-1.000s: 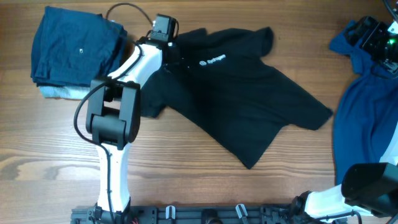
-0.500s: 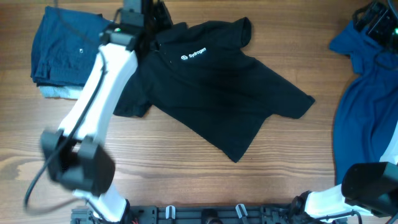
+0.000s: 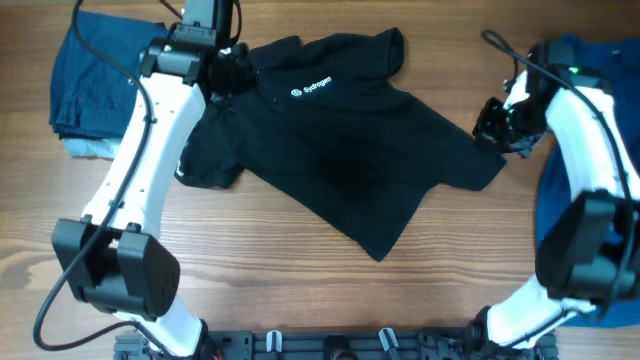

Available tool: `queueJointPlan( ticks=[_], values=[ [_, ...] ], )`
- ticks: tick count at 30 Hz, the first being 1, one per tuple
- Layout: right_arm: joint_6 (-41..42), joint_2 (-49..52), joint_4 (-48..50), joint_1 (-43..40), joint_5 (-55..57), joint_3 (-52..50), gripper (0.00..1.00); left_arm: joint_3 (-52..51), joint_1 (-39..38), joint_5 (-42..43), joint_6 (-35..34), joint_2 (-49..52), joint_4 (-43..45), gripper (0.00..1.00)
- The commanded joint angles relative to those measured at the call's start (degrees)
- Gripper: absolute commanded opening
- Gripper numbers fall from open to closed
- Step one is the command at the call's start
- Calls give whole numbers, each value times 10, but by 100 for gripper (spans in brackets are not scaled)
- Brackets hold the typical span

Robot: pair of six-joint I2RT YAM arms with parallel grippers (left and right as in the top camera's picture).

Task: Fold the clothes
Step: 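Grasp the polo's right side with the right gripper and lift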

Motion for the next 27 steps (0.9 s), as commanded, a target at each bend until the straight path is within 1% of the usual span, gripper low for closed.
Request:
queueJointPlan(
  ticks=[1, 4, 9, 15, 16, 17, 22, 23, 25, 27],
  values=[
    [14, 83, 38, 2, 42, -5, 4, -3, 1, -1, 7, 5, -7, 17],
    [14, 164, 82, 2, 42, -5, 4, -3, 1, -1, 7, 5, -19, 18],
    [30, 205, 162, 2, 103, -5, 4, -3, 1, -1, 7, 5, -24, 18],
    [29, 286, 370, 2, 116, -5, 4, -3, 1, -1, 8, 5, -24, 18],
    [29, 296, 398, 2, 116, -5, 4, -3, 1, -1, 21, 5, -24, 18],
    [29, 307, 432, 2, 116, -5, 4, -3, 1, -1, 36, 5, -26, 21],
    [25, 329, 578, 0, 117, -3, 5, -3, 1, -1, 37, 5, -32, 21],
    [14, 329, 591, 0, 117, 8, 7, -3, 1, -1, 37, 5, -32, 21],
    [-20, 329, 580, 0, 117, 55, 10, -3, 1, -1, 37, 5, -31, 21],
    [-66, 322, 494, 0, 117, 159, 11, -3, 1, -1, 37, 5, -31, 22]
  ],
)
